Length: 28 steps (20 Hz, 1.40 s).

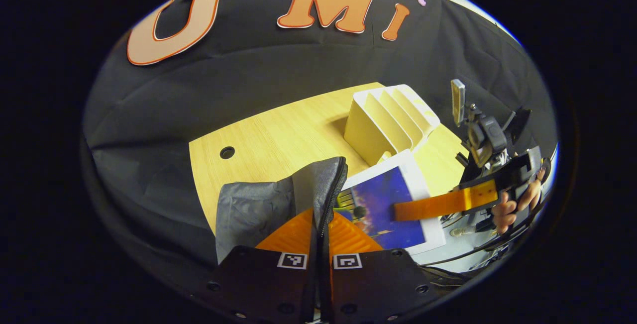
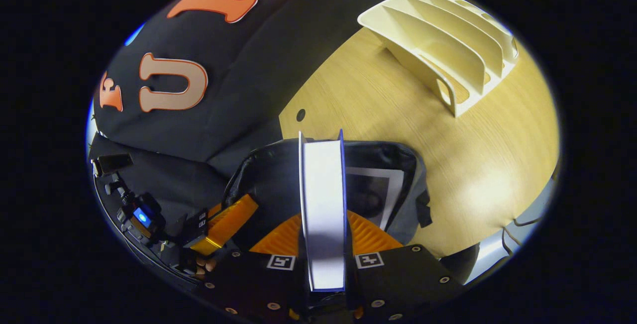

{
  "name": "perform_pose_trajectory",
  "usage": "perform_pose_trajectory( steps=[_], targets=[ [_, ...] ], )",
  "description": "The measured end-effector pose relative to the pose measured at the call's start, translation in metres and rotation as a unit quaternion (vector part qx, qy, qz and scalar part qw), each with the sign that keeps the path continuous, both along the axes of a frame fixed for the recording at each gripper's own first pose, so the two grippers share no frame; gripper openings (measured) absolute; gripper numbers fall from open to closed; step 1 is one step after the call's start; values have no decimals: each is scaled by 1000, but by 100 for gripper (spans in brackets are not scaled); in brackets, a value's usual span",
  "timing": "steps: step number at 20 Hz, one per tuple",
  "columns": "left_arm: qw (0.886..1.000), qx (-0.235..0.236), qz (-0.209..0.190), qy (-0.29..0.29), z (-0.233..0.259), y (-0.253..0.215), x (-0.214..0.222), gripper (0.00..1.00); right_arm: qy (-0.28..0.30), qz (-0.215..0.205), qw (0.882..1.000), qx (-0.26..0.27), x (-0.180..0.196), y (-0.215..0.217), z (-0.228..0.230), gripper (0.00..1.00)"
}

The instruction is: Open the schoolbag, grab two books from the bookshelf and put them into the schoolbag.

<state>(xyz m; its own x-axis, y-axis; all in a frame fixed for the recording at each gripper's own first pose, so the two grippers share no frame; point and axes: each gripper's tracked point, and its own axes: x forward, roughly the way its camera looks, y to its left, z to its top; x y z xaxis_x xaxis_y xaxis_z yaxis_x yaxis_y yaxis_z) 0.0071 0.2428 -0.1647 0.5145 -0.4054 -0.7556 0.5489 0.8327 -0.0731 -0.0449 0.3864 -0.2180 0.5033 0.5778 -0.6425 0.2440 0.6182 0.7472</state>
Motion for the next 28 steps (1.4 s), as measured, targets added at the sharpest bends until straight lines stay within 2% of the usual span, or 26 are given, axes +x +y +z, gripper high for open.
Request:
perform_pose_trajectory(
  steps=[9,13,17,19,22,23,26,27,28],
  targets=[
    [999,-48,13,-7,-1,-7,-8,5,-7,-44,996,71,21,39,-45,29],
    [999,-46,-2,-1,-9,-21,-20,5,-3,-58,993,105,19,52,-63,29],
    [999,-45,-8,3,-11,-37,-24,5,-8,-46,993,113,16,68,-75,31],
    [999,-42,-17,5,-15,-46,-29,5,2,-26,993,111,10,82,-83,32],
    [999,-47,-18,11,-17,-50,-32,5,14,-14,994,103,7,87,-85,35],
    [999,-46,-13,10,-16,-46,-30,5,24,-11,996,83,4,82,-90,36],
    [999,-36,7,4,-19,-31,-24,5,16,15,1000,-2,-2,46,-97,52],
    [999,-34,11,4,-21,-29,-25,5,9,21,1000,-17,-1,37,-93,54],
    [999,-32,15,2,-21,-29,-27,6,3,27,999,-27,3,36,-93,64]
  ],
)
